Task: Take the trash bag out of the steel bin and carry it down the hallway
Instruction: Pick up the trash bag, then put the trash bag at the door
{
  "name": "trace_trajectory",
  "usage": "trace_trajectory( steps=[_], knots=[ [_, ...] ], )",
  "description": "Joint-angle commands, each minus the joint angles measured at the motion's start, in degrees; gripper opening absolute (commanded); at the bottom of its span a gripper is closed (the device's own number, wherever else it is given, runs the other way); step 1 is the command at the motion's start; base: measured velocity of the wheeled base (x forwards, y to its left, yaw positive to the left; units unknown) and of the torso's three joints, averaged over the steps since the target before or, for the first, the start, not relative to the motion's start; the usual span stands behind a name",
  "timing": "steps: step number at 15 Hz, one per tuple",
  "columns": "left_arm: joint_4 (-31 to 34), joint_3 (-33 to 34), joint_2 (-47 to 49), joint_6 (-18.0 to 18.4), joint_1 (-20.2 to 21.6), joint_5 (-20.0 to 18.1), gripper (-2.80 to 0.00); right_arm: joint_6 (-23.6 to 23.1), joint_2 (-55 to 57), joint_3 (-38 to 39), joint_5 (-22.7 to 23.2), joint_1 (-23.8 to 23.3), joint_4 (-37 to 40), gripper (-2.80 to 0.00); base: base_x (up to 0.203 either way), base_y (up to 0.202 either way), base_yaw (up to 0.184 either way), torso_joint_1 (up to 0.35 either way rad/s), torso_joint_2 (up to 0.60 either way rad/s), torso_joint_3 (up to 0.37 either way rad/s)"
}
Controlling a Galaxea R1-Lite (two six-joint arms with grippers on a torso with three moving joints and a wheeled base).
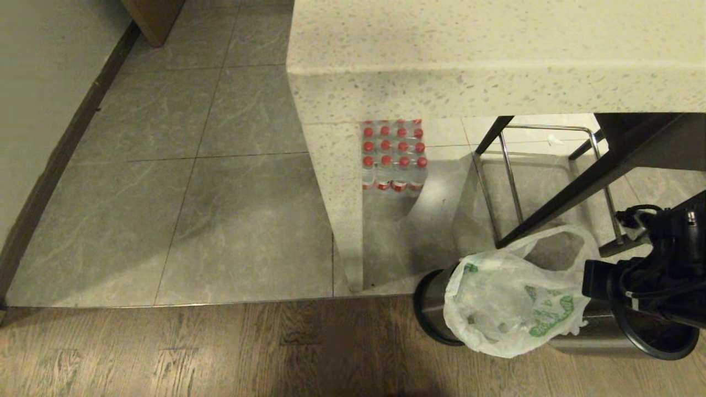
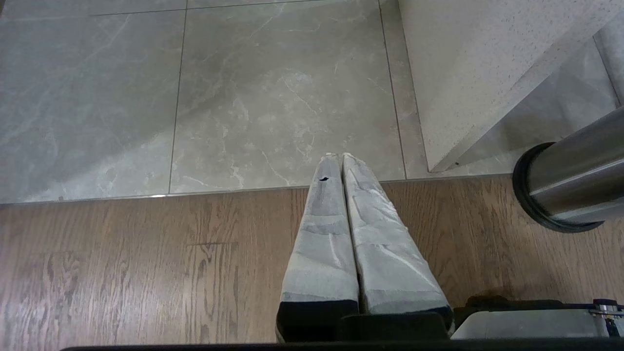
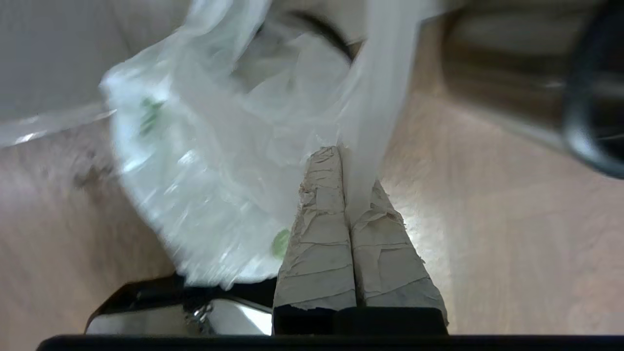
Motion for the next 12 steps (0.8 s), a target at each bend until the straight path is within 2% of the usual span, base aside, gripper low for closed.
trace_trajectory(
  steps=[1, 6, 9, 12],
  knots=[
    [0.0, 0.0, 0.0, 0.0, 0.0, 0.0, -2.8, 0.2, -5.0, 0.0, -0.3, 0.0, 0.0, -2.8, 0.0, 0.0, 0.0, 0.0, 0.0, 0.0],
    [0.0, 0.0, 0.0, 0.0, 0.0, 0.0, -2.8, 0.1, -14.2, -1.8, -0.2, 0.0, 4.6, -2.8, 0.0, 0.0, 0.0, 0.0, 0.0, 0.0],
    [0.0, 0.0, 0.0, 0.0, 0.0, 0.0, -2.8, -0.8, -20.9, -3.5, -0.6, 0.0, 11.3, -2.8, 0.0, 0.0, 0.0, 0.0, 0.0, 0.0],
    [0.0, 0.0, 0.0, 0.0, 0.0, 0.0, -2.8, -5.6, -30.0, -3.9, -0.7, -0.5, 17.6, -2.8, 0.0, 0.0, 0.0, 0.0, 0.0, 0.0]
  ],
)
